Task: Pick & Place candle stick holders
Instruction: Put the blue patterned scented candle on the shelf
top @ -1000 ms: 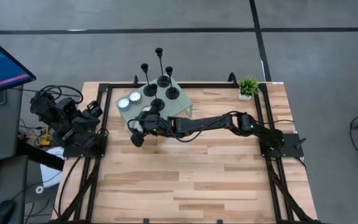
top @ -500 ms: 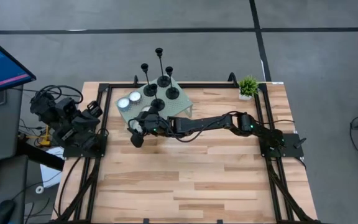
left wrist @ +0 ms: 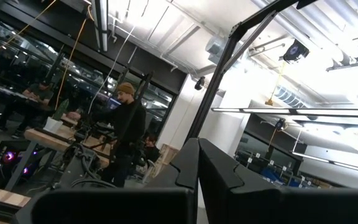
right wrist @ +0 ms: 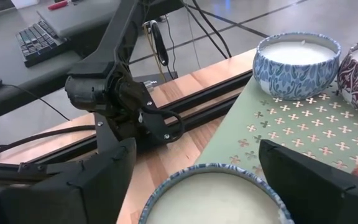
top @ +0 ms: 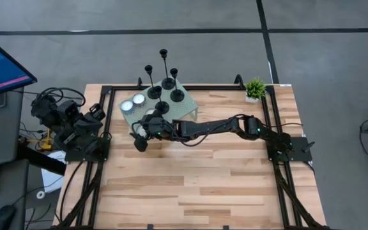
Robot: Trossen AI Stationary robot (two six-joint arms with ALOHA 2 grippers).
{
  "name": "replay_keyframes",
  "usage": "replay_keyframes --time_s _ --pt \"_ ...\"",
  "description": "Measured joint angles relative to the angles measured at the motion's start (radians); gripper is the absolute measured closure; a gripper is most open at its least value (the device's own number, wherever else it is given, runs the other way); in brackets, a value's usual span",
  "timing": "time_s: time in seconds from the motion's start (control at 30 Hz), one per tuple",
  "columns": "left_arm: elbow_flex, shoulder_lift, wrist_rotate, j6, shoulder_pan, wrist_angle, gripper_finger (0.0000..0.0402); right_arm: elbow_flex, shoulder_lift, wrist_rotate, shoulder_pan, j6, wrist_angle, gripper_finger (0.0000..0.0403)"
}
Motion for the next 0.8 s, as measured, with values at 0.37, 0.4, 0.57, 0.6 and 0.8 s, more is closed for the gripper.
replay_keyframes --time_s 0.37,0.4,0.57,0.6,0.8 --pt "0.0 0.0 0.0 0.0 0.0 0.0 0.0394 0.101 -0.003 0.012 0.026 -0.041 -0.035 0.0059" --pt "0.0 0.0 0.0 0.0 0.0 0.0 0.0394 0.124 -0.003 0.011 0.029 -0.051 -0.058 0.006" --pt "0.0 0.0 0.022 -0.004 0.0 0.0 0.0394 0.27 -0.002 0.011 0.041 -0.107 -0.207 0.006" --pt "0.0 0.0 0.033 -0.004 0.0 0.0 0.0394 0.286 -0.007 0.014 0.048 -0.129 -0.231 0.0062" --pt "0.0 0.0 0.038 -0.008 0.0 0.0 0.0394 0.256 -0.129 0.232 0.171 -0.172 -0.536 0.0141"
